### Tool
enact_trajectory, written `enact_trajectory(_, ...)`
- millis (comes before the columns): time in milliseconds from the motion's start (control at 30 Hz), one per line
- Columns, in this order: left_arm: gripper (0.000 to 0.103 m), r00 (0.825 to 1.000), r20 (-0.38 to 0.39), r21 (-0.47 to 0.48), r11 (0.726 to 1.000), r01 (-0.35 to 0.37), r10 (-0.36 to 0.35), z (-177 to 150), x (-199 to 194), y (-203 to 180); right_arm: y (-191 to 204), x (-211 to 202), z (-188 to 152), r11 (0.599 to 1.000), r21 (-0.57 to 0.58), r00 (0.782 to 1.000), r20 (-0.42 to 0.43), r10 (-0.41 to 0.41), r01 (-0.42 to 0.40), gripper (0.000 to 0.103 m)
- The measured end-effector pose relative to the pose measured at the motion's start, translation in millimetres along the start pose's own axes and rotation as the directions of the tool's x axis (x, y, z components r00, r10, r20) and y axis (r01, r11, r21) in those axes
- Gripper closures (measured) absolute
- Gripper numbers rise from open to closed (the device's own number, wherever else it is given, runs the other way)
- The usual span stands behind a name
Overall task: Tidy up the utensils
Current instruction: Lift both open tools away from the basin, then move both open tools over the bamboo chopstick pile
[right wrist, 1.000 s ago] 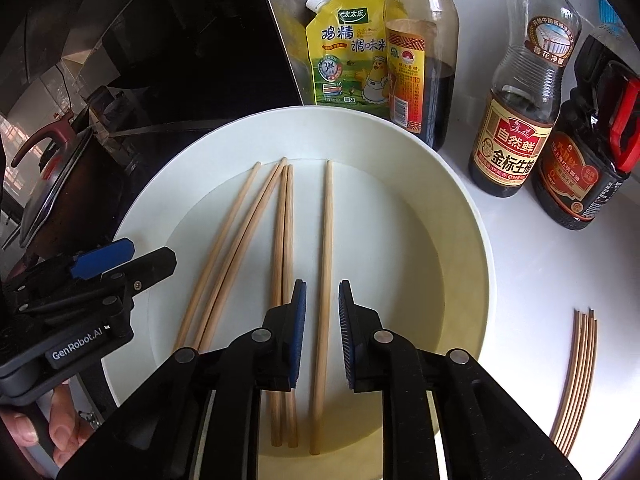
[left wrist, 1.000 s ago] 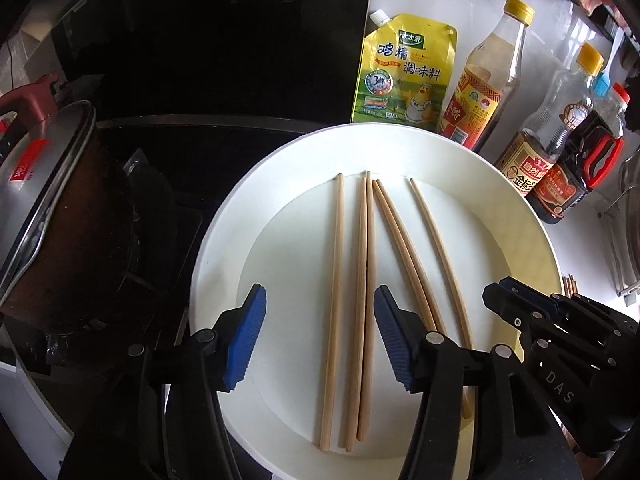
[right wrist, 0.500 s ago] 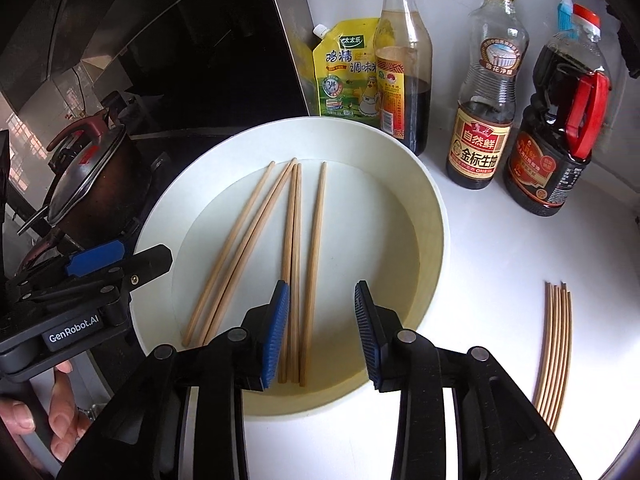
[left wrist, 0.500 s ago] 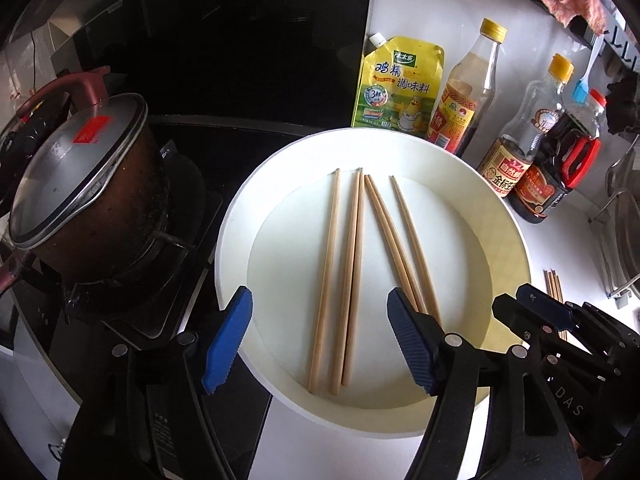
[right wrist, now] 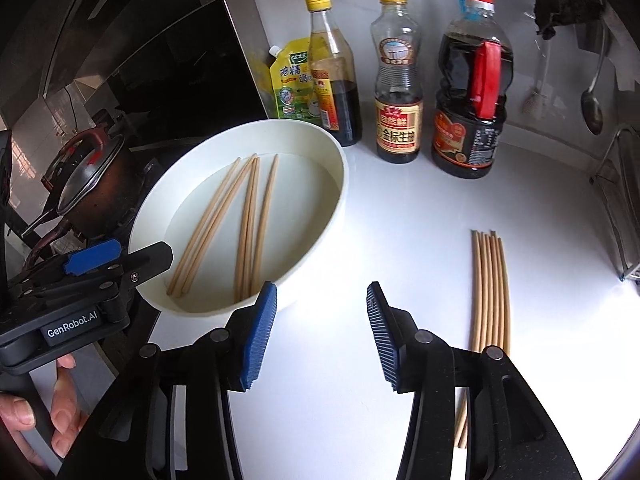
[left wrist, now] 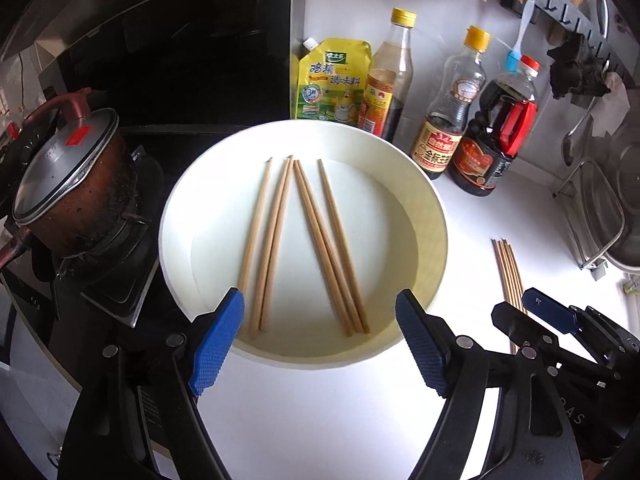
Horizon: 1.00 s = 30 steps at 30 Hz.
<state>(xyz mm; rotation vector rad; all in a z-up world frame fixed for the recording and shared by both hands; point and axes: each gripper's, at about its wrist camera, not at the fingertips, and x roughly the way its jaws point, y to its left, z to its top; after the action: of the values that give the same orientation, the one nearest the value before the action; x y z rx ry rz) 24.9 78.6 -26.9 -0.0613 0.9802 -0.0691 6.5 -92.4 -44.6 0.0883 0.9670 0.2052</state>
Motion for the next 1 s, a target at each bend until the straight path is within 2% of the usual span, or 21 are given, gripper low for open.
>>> enact_trajectory(233,0.024,0.999,-0.006,0.054,0.998,0.038,-0.038,-16,-6,-42,-44,-26,-24,0.997,0.058,0.998,0.014,-0.054,0.053,0.053)
enact_trajectory(533,0.021,0.995,-0.028,0.122,0.988,0.095,-0.092,-30,-1,-95,-111,-46,-51,0.977,0.133,0.985,0.011,-0.171,0.168,0.051)
enact_trajectory(767,0.021,0.991,-0.066,0.158,0.979,0.129,-0.12,-40,22,-138,-155,-40,-68,0.962,0.16,0.975,-0.025,-0.221,0.223,0.051)
enact_trajectory(1000,0.02,0.991,-0.097,0.186,0.977,0.104,-0.087,-48,51,-166,-180,-17,-73,0.964,0.155,0.976,-0.051,-0.21,0.215,0.051)
